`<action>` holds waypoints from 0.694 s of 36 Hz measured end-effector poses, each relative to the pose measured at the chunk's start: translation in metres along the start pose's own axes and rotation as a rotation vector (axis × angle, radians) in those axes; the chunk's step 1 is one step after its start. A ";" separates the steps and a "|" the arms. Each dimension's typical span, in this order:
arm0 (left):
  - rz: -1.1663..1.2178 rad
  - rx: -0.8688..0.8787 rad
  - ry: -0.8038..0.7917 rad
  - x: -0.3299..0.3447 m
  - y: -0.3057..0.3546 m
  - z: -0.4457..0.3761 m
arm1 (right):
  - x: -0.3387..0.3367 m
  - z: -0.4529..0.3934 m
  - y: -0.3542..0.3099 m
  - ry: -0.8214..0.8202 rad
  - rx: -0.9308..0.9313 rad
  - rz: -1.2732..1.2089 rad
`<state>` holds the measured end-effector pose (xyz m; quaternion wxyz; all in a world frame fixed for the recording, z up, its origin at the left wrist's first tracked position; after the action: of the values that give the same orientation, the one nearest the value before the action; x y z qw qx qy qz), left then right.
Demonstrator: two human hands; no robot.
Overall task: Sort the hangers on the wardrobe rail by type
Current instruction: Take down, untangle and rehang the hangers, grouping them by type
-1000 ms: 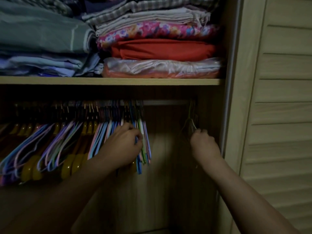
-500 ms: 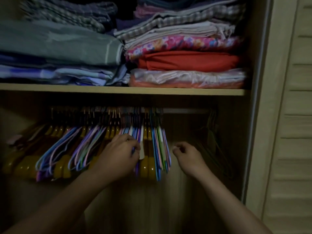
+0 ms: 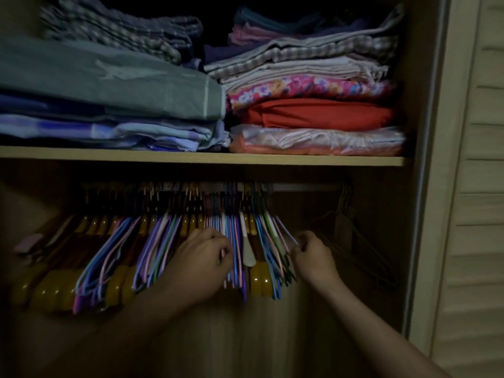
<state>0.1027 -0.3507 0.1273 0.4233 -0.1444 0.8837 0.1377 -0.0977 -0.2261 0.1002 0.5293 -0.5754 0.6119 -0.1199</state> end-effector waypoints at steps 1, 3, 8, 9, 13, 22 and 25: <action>-0.001 -0.008 0.004 -0.003 -0.003 0.002 | -0.005 0.001 -0.004 0.044 -0.035 0.038; -0.007 -0.028 0.020 -0.009 -0.008 0.005 | -0.016 0.001 -0.013 0.130 -0.110 0.129; -0.017 -0.061 0.021 -0.017 -0.017 0.013 | -0.035 -0.016 -0.038 0.228 -0.219 0.256; -0.017 -0.061 0.023 -0.017 -0.017 0.014 | -0.036 -0.023 -0.041 0.231 -0.221 0.266; -0.005 -0.063 0.031 -0.020 -0.022 0.021 | -0.031 -0.048 -0.039 0.187 -0.160 0.282; 0.300 0.010 0.210 0.008 -0.019 0.074 | -0.022 0.007 0.047 0.084 0.044 0.076; 0.446 -0.045 0.160 0.055 0.001 0.106 | -0.008 0.042 0.090 0.033 0.134 0.017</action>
<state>0.1443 -0.3187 0.0198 0.3077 0.0344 0.9213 0.2354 -0.1181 -0.1719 0.0190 0.5574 -0.5316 0.6159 -0.1655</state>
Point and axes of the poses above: each hand's wrist, its own z-axis away from the middle knuckle, its own x-axis out of the palm, y = z × x, the point moved 5 cm from there along -z, towards the middle knuckle, and after that the axes turned 3 degrees about -z, right-handed, at the moved point
